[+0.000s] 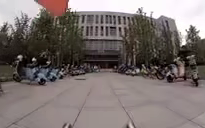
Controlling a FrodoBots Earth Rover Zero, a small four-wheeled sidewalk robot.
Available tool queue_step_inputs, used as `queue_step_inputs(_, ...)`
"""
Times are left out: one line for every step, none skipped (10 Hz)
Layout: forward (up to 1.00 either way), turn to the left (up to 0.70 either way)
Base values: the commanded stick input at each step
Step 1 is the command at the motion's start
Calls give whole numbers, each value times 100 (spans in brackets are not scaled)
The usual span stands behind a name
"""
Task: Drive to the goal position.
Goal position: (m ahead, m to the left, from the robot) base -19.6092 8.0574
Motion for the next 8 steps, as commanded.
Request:
queue_step_inputs(0, 0)
queue_step_inputs(0, 0)
queue_step_inputs(0, 0)
queue_step_inputs(0, 0)
queue_step_inputs(0, 0)
queue_step_inputs(0, 0)
queue_step_inputs(0, 0)
queue_step_inputs(8, 0)
